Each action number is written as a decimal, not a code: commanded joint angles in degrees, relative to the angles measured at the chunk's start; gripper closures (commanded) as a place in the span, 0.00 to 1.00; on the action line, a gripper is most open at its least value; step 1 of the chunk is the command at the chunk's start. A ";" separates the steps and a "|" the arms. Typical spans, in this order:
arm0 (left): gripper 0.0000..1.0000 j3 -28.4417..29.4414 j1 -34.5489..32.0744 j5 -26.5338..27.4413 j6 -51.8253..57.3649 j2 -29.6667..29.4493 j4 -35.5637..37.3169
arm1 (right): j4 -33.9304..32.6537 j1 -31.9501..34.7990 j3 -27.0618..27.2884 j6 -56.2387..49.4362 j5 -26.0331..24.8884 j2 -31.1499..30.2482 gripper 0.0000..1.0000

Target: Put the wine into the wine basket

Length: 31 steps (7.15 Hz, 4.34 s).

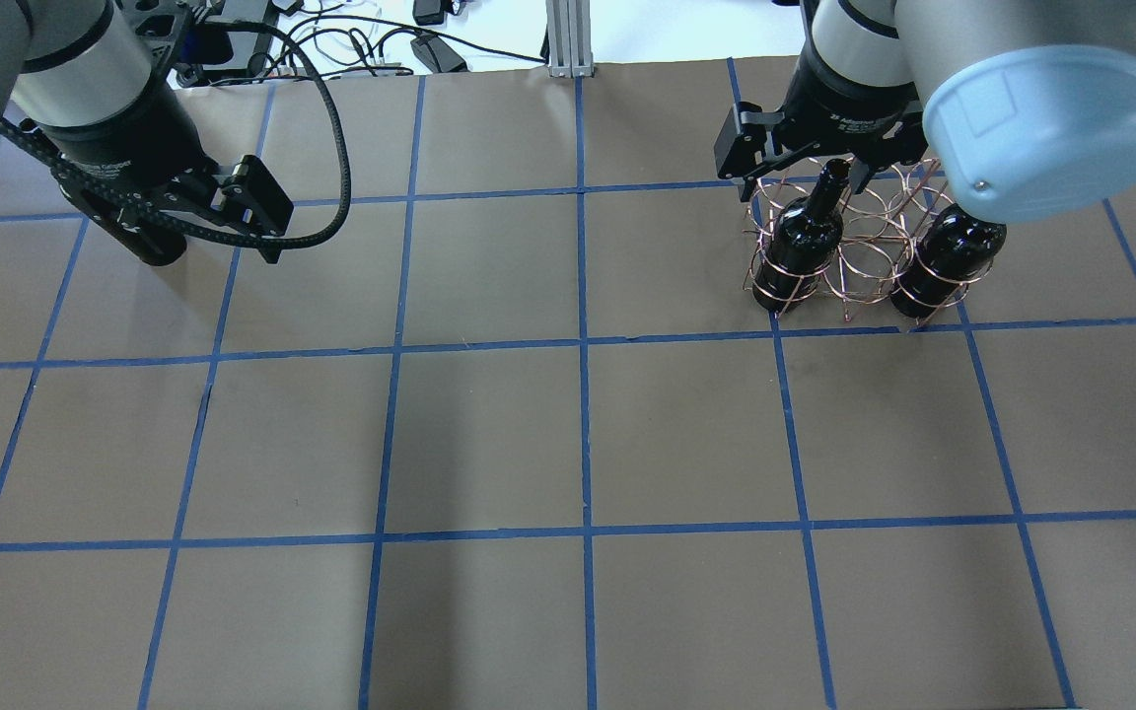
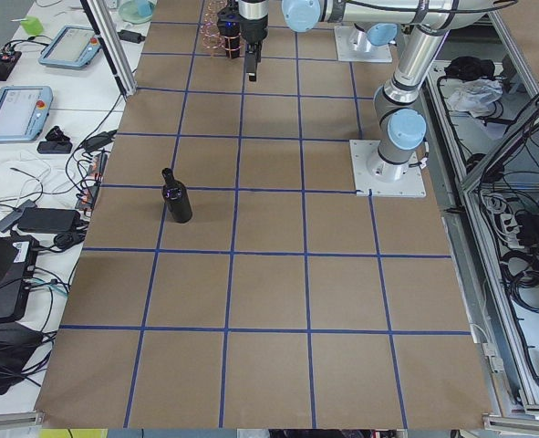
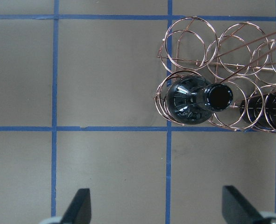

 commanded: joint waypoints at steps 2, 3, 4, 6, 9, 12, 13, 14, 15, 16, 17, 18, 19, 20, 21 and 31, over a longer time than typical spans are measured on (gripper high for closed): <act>0.00 4.93 8.81 0.31 5.44 -3.54 -0.51 | 0.00 0.00 0.00 -0.02 0.00 0.00 0.00; 0.00 7.66 11.53 0.22 8.09 -6.52 -0.34 | 0.09 0.00 0.00 -0.10 0.00 0.00 0.00; 0.00 10.47 16.08 -2.04 8.81 -10.11 -0.16 | 0.01 0.00 0.00 -0.02 0.00 0.00 0.00; 0.00 19.16 20.24 -4.00 12.59 -18.37 0.02 | 0.00 0.00 0.00 -0.02 0.09 0.00 0.00; 0.00 23.41 24.21 -3.91 17.67 -26.74 4.55 | 0.00 0.00 0.00 0.07 0.09 0.00 0.00; 0.00 25.60 24.39 -3.73 18.23 -31.32 7.22 | -0.08 0.00 0.00 -0.02 0.00 0.00 0.00; 0.00 25.61 24.39 -4.26 18.23 -32.38 9.83 | 0.00 0.00 0.00 -0.02 0.00 0.00 0.00; 0.00 25.70 24.39 -4.52 17.96 -33.17 11.08 | -0.08 0.00 0.00 -0.02 0.00 0.00 0.00; 0.06 25.62 24.39 -6.00 17.27 -33.44 12.40 | 0.00 0.00 0.00 -0.02 0.00 0.00 0.00; 0.06 25.53 24.30 -7.58 16.04 -33.44 12.41 | 0.00 0.00 0.00 -0.10 0.00 0.00 0.00; 0.06 25.53 24.30 -7.69 15.77 -33.61 12.50 | -0.08 0.00 0.00 -0.10 -0.09 0.09 0.00; 0.06 25.53 24.21 -7.86 15.76 -33.79 13.37 | -0.08 0.00 0.00 -0.10 -0.09 0.09 0.00; 0.08 25.44 24.21 -7.86 15.76 -34.49 13.98 | -0.08 0.00 0.00 -0.10 -0.09 0.09 0.00; 0.11 25.35 24.21 -7.86 16.03 -34.67 13.99 | -0.08 0.00 0.00 -0.10 -0.09 0.09 0.00; 0.35 25.35 24.21 -7.86 16.12 -34.67 13.99 | -0.08 0.00 0.00 -0.10 -0.09 0.18 0.00; 1.00 17.66 11.15 -7.51 3.32 -25.64 12.93 | -0.17 0.00 0.00 -0.10 0.00 0.18 0.00</act>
